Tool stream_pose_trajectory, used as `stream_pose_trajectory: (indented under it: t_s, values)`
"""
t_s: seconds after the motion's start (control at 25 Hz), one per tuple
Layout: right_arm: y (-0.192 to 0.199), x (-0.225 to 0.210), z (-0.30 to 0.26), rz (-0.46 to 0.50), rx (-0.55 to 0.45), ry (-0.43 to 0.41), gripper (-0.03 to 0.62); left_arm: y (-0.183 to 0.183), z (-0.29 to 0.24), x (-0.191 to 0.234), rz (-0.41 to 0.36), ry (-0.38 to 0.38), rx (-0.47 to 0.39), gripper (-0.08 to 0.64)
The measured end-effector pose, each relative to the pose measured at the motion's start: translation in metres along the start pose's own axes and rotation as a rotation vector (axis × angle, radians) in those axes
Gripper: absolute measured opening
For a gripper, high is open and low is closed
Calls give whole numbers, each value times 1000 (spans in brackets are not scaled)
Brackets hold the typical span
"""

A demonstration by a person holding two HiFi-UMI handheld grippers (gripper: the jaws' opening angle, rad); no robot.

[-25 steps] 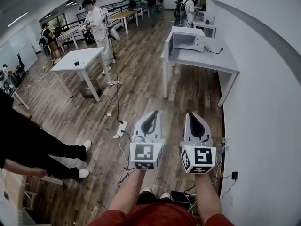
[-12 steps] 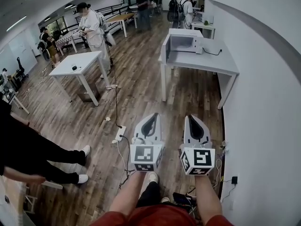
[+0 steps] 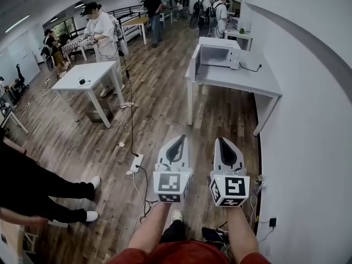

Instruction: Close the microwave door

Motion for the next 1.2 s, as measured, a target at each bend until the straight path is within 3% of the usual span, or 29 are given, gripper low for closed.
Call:
stream_pose_trajectory:
  t_s: [0.68,1.2]
  values:
    - [22,25,-170,47,36,45,28,22,-120,129,51,54,-23,26]
    - [49,-8,-259,21,30,79,28,43,-210,162,26,83,-13,26]
Point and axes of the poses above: the fingertips, and each gripper's own axes: z backward along the fingers, x to its left, y out of its underside, the point moved 9 cm from there along z, backward along the fingers, and after that the axes turned 4 degrees about y, right-handed, at the moved point
